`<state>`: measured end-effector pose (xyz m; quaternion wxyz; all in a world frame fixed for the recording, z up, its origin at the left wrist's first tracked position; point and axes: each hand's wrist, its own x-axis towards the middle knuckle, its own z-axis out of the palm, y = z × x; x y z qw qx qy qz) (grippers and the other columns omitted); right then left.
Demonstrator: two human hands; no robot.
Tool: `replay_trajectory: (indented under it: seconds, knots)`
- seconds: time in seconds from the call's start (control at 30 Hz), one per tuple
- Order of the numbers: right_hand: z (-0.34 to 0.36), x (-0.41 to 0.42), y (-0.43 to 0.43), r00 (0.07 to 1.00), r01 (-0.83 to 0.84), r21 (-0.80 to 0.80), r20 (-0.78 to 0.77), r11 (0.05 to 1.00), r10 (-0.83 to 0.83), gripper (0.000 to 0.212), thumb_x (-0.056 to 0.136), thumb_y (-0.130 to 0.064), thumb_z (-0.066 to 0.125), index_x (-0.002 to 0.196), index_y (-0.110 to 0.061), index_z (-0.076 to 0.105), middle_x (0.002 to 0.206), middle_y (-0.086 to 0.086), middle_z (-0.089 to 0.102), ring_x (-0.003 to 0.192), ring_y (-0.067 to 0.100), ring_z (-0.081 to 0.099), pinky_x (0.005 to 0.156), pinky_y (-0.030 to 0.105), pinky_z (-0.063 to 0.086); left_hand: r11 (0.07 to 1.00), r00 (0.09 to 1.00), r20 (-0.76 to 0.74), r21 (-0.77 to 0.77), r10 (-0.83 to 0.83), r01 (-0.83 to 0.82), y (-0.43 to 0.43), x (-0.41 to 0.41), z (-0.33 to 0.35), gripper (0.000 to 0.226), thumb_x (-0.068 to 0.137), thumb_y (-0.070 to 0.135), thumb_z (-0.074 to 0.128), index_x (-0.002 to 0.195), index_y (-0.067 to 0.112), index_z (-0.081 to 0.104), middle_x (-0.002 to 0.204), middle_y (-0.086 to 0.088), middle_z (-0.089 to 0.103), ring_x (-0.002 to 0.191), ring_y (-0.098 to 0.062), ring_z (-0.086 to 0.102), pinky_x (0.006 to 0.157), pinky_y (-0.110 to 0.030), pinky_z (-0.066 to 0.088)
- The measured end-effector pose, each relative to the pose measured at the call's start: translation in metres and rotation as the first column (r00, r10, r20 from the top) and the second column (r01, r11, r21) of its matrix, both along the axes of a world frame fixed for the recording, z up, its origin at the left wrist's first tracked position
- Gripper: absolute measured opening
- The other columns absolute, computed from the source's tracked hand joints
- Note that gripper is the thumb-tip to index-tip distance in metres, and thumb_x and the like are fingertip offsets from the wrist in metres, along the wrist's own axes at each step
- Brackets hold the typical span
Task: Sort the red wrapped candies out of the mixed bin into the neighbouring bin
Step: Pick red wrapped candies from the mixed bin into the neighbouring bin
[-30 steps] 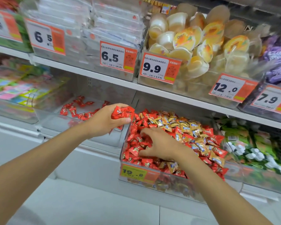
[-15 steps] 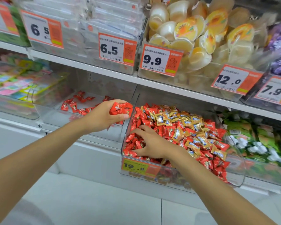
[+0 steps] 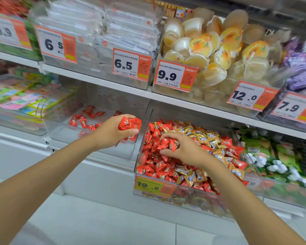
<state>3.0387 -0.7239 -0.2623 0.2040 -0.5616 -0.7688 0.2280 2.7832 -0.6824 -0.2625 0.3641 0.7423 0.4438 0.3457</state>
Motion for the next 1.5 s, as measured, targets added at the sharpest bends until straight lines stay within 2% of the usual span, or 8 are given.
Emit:
replay_trajectory:
  seconds: [0.47,0.63,0.73,0.87,1.0,1.17,1.3,1.5]
  knots:
    - [0.027,-0.014,-0.01,0.994,0.088,0.014,-0.06,0.996,-0.087,0.042,0.085,-0.033,0.072,0.125,-0.029,0.059,0.138,-0.01,0.051,0.127,0.005,0.044,0.099,0.021,0.031,0.994,0.994,0.021,0.018,0.104,-0.105,-0.013,-0.053,-0.006,0.028,0.084,0.027,0.073,0.107,0.033,0.058,0.064,0.003,0.061,0.057,-0.017,0.053,0.042,-0.028,0.041]
    - [0.03,-0.022,0.003,0.986,0.091,-0.023,-0.138,0.996,-0.093,0.038,0.083,-0.037,0.074,0.119,-0.035,0.062,0.126,-0.014,0.058,0.079,-0.008,0.053,0.082,0.022,0.04,0.989,0.991,-0.009,0.054,0.136,-0.135,0.004,-0.068,-0.01,0.032,0.084,0.026,0.074,0.111,0.028,0.059,0.073,-0.002,0.065,0.059,-0.012,0.057,0.045,-0.033,0.046]
    - [0.033,-0.036,0.013,0.973,0.076,-0.019,-0.217,0.997,-0.079,0.027,0.084,-0.032,0.074,0.109,-0.036,0.065,0.104,-0.016,0.068,0.086,0.006,0.065,0.078,0.023,0.05,0.988,0.989,-0.054,0.075,0.14,-0.136,0.021,-0.078,-0.013,0.033,0.081,0.028,0.076,0.111,0.027,0.061,0.08,0.002,0.067,0.061,-0.009,0.06,0.057,-0.04,0.052]
    - [0.042,-0.077,0.046,0.969,0.007,0.02,-0.247,1.0,-0.002,0.027,0.083,-0.025,0.077,0.108,-0.027,0.067,0.098,-0.007,0.069,0.081,0.005,0.063,0.078,0.018,0.049,0.974,0.973,-0.129,0.15,0.19,-0.17,0.056,-0.101,-0.01,0.034,0.08,0.027,0.077,0.109,0.025,0.061,0.08,0.014,0.063,0.058,0.01,0.056,0.06,-0.01,0.043]
    - [0.031,-0.12,0.107,0.997,-0.042,0.052,-0.064,0.998,0.046,0.029,0.081,-0.028,0.078,0.107,-0.026,0.067,0.1,-0.009,0.068,0.086,0.007,0.061,0.087,0.026,0.048,0.961,0.941,-0.225,0.168,0.253,-0.219,0.095,-0.128,-0.011,0.034,0.082,0.029,0.075,0.112,0.021,0.062,0.082,0.011,0.062,0.063,0.004,0.058,0.054,-0.008,0.04]
    - [-0.002,-0.152,0.173,0.987,-0.002,-0.069,0.159,0.998,0.013,0.081,0.075,-0.044,0.08,0.144,-0.025,0.043,0.146,0.001,0.046,0.136,0.018,0.041,0.109,0.024,0.032,0.958,0.809,-0.515,0.175,0.285,-0.226,0.145,-0.143,-0.029,0.078,0.076,0.047,0.076,0.141,0.019,0.045,0.141,-0.01,0.05,0.131,-0.024,0.045,0.105,-0.028,0.036]
    - [-0.022,-0.155,0.2,0.936,0.038,-0.16,0.352,0.986,0.021,0.122,0.058,-0.065,0.08,0.154,-0.036,0.009,0.163,0.006,0.009,0.15,0.024,0.004,0.12,0.043,0.018,0.971,0.794,-0.562,0.086,0.232,-0.224,0.161,-0.161,-0.043,0.092,0.07,0.052,0.079,0.147,0.023,0.039,0.151,-0.009,0.038,0.142,-0.022,0.031,0.115,-0.031,0.027]
    - [-0.008,-0.143,0.164,0.943,-0.022,0.126,0.332,0.992,-0.021,0.026,0.087,-0.023,0.064,0.113,-0.022,0.065,0.103,-0.001,0.066,0.099,0.021,0.062,0.085,0.03,0.048,0.942,0.839,-0.429,0.119,0.333,-0.313,0.134,-0.178,-0.046,0.029,0.08,0.032,0.077,0.107,0.022,0.07,0.102,0.002,0.07,0.094,-0.015,0.063,0.087,-0.029,0.049]
